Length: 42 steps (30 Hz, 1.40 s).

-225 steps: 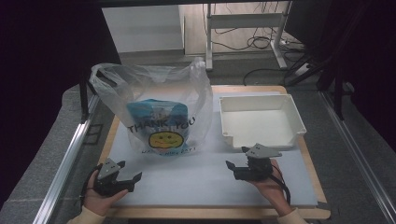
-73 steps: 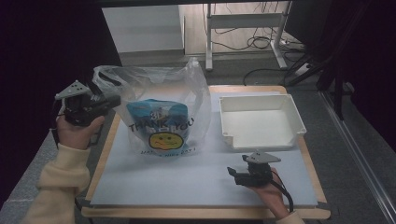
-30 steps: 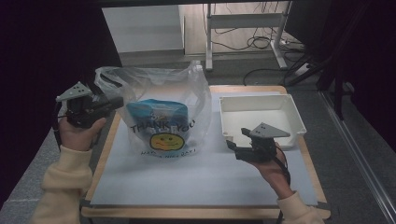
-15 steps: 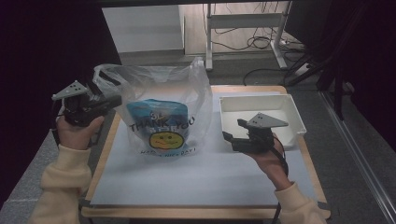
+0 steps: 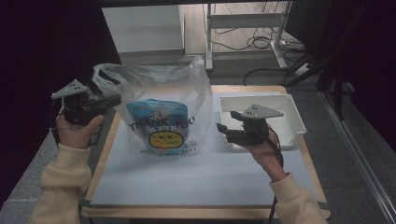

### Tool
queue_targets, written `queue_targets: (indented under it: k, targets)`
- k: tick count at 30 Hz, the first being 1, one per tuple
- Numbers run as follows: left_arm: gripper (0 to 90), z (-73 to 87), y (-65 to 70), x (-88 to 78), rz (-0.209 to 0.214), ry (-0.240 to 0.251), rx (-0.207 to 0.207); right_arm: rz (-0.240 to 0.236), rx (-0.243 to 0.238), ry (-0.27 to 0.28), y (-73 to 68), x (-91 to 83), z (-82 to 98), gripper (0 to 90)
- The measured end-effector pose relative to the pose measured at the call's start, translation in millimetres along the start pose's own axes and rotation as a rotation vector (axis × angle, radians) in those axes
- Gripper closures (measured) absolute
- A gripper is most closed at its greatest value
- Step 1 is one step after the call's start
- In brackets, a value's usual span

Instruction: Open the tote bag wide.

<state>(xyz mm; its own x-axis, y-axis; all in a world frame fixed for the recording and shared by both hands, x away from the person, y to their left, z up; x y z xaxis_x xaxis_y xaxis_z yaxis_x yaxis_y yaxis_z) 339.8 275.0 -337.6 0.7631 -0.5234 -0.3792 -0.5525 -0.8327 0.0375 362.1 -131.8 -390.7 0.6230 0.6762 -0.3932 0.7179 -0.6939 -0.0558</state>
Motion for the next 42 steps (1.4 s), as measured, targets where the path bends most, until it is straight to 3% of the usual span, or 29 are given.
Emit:
queue_targets:
  k: [9,21,42]
  targets:
    - [89.6,-0.5,-0.3,-0.6,0.001,0.002,0.000,-0.028,0.019,0.009,-0.2,8.2,-12.8,36.4]
    - [89.6,-0.7,-0.2,-0.9,0.003,0.003,-0.001,-0.052,-0.022,0.023,-10.9,18.7,-33.8,38.8]
    - [89.6,-1.2,-0.6,-0.9,0.007,0.005,-0.005,-0.077,-0.039,0.021,-15.7,41.8,-62.6,45.6]
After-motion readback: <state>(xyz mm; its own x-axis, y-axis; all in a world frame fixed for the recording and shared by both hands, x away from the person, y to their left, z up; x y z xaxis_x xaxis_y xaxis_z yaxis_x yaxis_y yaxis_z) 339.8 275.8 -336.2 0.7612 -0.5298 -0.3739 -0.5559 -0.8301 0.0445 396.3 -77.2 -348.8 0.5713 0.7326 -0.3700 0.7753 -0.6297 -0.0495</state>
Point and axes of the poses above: each handheld gripper's, and its own axes: x roughly forward along the jaws, z roughly out of its underside, y roughly to its right, the point moved 4 cm from there along x, roughly forward along the jaws, and after that the axes turned 5 degrees about x, right-handed, at the moved point
